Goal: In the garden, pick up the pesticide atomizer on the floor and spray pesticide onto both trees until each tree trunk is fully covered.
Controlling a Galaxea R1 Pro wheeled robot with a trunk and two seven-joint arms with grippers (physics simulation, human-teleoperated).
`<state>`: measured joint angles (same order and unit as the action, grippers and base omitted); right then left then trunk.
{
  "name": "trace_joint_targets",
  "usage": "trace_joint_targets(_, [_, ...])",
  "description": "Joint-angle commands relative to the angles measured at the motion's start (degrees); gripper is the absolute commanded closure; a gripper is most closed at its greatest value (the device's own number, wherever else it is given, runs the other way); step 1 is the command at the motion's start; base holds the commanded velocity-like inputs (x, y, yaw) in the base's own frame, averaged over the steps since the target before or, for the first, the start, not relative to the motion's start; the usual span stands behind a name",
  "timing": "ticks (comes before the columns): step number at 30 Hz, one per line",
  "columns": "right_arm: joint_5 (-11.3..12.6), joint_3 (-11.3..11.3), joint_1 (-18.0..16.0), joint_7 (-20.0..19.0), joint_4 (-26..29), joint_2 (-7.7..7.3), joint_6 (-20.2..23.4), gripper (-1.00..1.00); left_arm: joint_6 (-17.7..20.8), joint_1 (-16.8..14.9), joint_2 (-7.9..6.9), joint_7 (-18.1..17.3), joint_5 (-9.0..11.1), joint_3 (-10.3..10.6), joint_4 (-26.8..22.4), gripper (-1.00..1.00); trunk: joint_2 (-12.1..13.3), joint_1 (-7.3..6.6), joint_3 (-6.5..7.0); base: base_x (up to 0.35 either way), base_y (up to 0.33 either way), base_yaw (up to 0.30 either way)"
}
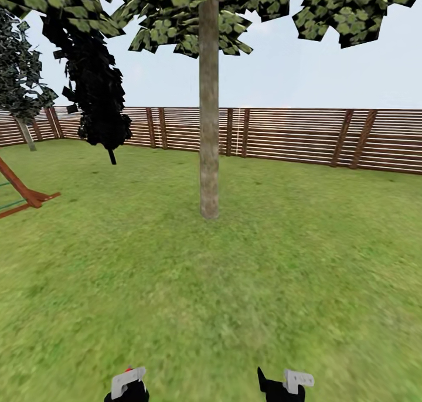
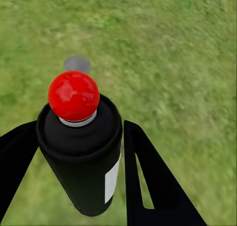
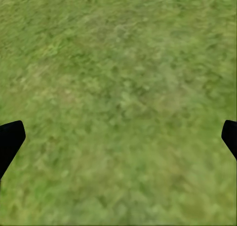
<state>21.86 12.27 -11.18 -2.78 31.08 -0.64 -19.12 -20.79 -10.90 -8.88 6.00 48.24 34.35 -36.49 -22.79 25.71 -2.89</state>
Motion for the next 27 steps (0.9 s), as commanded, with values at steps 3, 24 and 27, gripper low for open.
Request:
trace_joint_targets(3, [0.9,0.2,-0.1,-0.1,-0.1,-0.11,-0.3,-1.0,-0.3,-0.1,-0.08,0.6,0.2,0.5,-0.1,1.0,-0.1,0.07,-0.13,0.339,0.072,0.0])
trace_joint_targets(24, [1.0,0.0,-0.1,-0.2,0.0,-0.14,-0.3,-1.0,-0.3,-0.1,-0.08,0.6,0.2,0.5,0.0,1.0,-0.1,0.07,-0.13,0.339,0.072,-0.102])
trace_joint_targets(27, [0.9,0.1,-0.1,-0.2,0.0,-0.08,-0.3,-1.0,-0.3,-0.1,-0.08,0.6,0.2,0.5,0.0,1.0,-0.1,0.07,-0.13,0.339,0.072,-0.058])
